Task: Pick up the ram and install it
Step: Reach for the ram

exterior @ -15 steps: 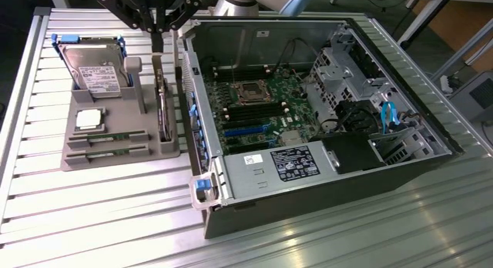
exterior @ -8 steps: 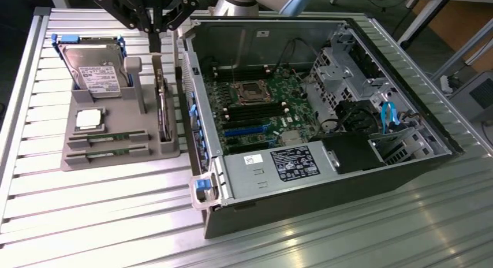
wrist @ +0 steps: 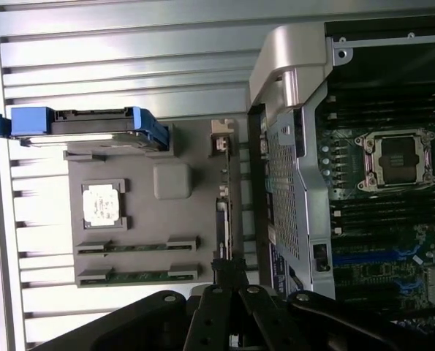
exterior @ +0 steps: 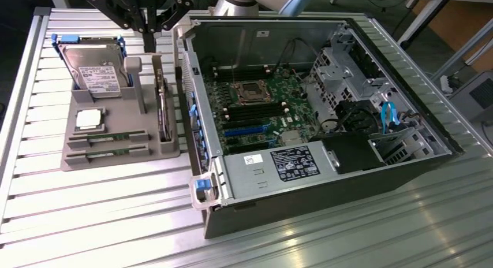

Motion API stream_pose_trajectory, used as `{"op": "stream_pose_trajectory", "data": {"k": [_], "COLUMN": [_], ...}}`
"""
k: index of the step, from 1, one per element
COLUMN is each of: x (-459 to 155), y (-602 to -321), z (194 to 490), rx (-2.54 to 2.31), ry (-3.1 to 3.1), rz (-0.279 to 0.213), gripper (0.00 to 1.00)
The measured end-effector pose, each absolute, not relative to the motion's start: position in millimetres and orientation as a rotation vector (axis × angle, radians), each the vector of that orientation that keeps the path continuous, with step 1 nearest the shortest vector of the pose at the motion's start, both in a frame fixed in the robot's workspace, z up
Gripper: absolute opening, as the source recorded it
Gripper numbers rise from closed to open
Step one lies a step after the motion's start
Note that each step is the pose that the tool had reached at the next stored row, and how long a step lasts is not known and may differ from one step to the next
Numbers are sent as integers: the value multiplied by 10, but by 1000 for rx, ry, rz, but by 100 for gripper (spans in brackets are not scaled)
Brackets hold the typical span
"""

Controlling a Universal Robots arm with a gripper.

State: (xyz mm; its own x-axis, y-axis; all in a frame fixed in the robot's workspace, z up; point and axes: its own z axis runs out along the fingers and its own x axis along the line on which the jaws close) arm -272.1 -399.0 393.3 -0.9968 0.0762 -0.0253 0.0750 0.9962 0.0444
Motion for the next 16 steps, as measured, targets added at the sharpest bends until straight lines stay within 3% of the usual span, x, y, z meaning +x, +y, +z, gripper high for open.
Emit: {"op": "stream_pose_trajectory", "data": {"k": [16], "x": [-2837], "y": [-3991], "z": [3933], "rx": [118], "ry": [3112], "rz": [68], "gripper": [10]}}
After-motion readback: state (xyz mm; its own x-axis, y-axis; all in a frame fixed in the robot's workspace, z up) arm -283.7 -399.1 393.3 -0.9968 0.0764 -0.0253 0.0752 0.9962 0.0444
